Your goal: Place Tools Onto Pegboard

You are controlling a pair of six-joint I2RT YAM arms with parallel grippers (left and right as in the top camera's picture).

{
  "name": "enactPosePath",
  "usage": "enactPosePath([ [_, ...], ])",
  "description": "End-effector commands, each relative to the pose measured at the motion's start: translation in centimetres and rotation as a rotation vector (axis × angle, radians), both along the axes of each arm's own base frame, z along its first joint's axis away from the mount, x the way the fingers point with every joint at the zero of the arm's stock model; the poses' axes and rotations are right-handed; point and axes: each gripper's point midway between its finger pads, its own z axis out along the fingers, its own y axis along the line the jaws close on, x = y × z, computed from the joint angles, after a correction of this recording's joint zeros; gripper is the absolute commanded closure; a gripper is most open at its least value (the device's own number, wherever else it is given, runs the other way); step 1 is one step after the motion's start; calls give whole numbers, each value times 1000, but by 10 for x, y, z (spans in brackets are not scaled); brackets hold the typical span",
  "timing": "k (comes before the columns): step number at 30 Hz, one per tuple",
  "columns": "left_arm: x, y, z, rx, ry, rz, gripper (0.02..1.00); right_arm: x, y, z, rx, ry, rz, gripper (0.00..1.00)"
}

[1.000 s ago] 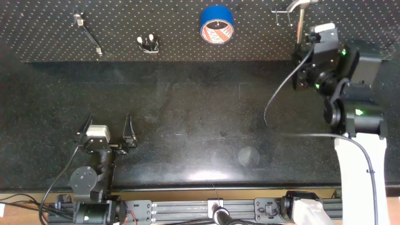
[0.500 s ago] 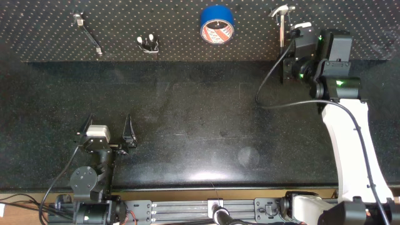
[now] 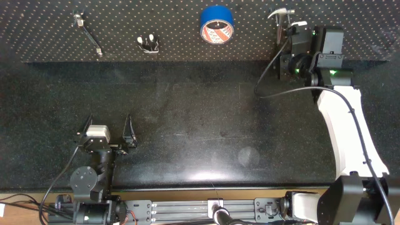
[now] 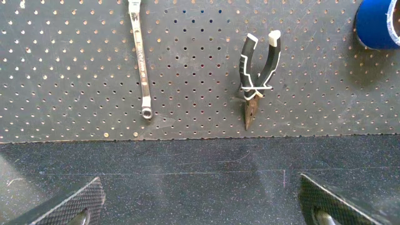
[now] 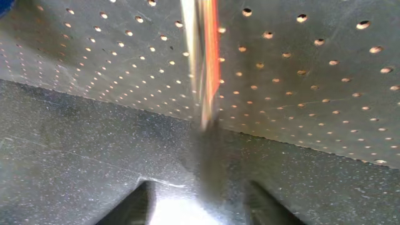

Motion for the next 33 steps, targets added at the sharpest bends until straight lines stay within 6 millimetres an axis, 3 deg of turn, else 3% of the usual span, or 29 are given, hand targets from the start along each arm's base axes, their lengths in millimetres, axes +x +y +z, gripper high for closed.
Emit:
enactPosePath([
  [1, 0, -3, -1, 12, 0, -15, 23, -3, 0, -11, -8, 31, -13, 47],
  [4, 0, -3, -1, 12, -1, -15, 23, -10, 0, 39, -33, -111, 4, 45],
  [6, 0, -3, -1, 12, 0, -15, 23, -26, 1, 88, -89, -260, 45, 42],
  [8, 0, -3, -1, 12, 0, -15, 23, -47, 3, 124, -110, -367, 51, 42],
  [9, 0, -3, -1, 12, 0, -15, 23, -60, 4, 131, -112, -399, 50, 42],
  [13, 0, -3, -1, 12, 0, -15, 20, -117, 23, 117, -83, -520, 77, 42],
  [15, 0, -3, -1, 12, 0, -15, 23, -133, 32, 117, -51, -642, 85, 42],
  [18, 0, -3, -1, 12, 0, -15, 23, -141, 7, 110, 143, -717, -200, 40],
  [20, 0, -3, -1, 12, 0, -15, 23, -146, 1, 92, 169, -717, -252, 42],
  [22, 0, -3, -1, 12, 0, -15, 23, -152, -23, 74, 265, -705, -450, 40],
  [25, 0, -3, -1, 12, 0, -15, 23, -163, -35, 51, 247, -736, -517, 40],
  [28, 0, -3, -1, 12, 0, -15, 23, -167, -39, 9, 242, -753, -538, 38],
  [33, 0, -3, -1, 12, 0, -15, 23, -167, -49, 4, 233, -794, -590, 40],
])
